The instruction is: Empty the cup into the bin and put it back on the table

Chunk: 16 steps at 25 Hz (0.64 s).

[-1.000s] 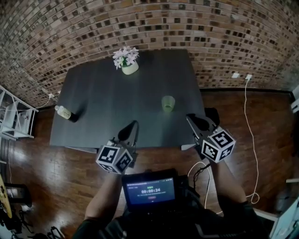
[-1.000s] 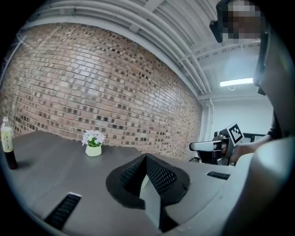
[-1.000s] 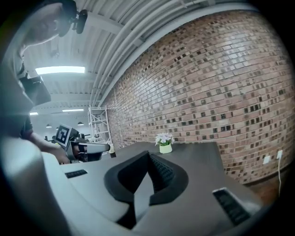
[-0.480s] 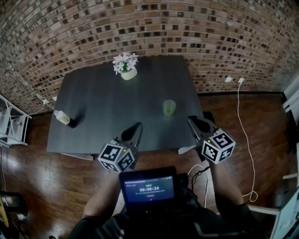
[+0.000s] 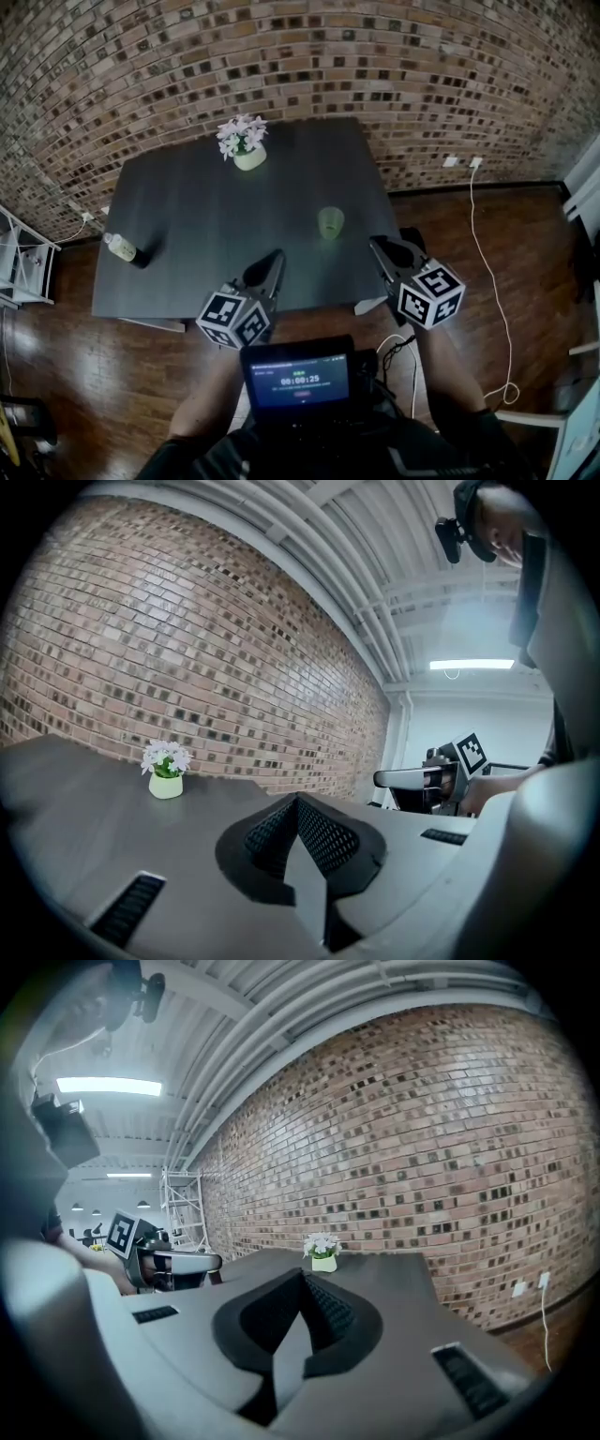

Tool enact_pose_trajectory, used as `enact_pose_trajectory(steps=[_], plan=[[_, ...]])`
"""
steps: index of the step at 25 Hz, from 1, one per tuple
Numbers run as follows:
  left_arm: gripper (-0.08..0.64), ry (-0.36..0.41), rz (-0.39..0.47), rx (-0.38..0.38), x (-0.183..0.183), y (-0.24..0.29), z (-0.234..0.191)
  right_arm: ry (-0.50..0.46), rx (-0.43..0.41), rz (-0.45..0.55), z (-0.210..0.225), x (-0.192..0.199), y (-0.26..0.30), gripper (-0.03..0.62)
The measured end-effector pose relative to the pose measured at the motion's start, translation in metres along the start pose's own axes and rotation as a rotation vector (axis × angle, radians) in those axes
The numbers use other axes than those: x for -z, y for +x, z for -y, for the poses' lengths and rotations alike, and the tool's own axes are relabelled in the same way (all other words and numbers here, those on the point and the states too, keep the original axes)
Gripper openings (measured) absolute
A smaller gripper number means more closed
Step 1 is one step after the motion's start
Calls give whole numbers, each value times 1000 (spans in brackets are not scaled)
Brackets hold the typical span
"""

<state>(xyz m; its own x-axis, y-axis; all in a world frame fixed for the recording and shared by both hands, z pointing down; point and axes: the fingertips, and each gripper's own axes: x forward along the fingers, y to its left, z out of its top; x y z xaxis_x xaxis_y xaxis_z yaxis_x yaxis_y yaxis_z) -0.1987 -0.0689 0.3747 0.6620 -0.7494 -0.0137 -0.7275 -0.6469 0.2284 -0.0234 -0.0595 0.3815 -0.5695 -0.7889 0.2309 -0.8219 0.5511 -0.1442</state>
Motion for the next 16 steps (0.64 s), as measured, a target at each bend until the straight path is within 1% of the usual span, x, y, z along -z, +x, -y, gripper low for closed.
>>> enact_pose_trajectory(steps=[5, 8, 12, 16], plan=[[-9, -10, -1, -10, -6, 1, 6, 6, -7, 0, 1, -3, 0, 0], [-9, -43, 9, -17, -7, -1, 7, 10, -7, 1, 1, -1, -2, 0], [-9, -26, 19, -21, -11, 2, 14, 6, -12, 0, 7, -2, -6, 0], [-9, -28, 24, -26, -10, 1, 17, 3, -9, 3, 10, -5, -10, 0]])
